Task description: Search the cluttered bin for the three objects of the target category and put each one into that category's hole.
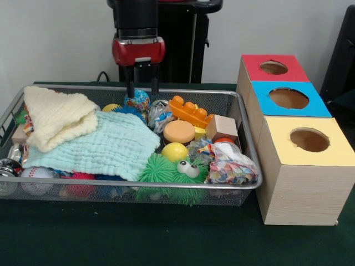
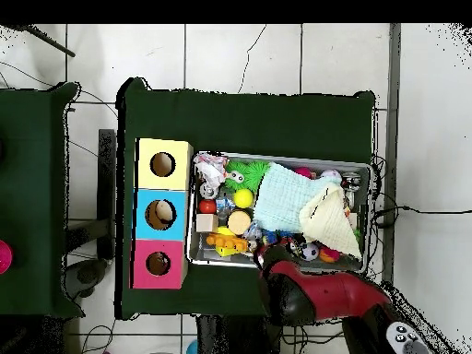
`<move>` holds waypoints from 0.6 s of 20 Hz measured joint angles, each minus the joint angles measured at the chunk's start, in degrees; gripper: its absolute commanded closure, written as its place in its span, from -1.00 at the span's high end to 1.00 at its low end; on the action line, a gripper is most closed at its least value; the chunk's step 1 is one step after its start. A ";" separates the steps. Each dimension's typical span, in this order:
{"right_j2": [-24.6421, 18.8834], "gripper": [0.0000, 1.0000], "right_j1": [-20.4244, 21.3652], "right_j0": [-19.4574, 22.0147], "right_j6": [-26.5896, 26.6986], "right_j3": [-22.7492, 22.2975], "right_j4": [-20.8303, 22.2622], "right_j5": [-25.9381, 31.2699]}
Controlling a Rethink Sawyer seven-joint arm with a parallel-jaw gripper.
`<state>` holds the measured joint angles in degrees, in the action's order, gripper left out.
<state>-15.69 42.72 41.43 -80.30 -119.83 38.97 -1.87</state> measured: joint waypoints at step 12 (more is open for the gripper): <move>-1.86 1.00 -0.01 5.85 0.00 2.22 -1.53 0.01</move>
<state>-17.55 42.71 47.28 -80.30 -117.62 37.43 -1.86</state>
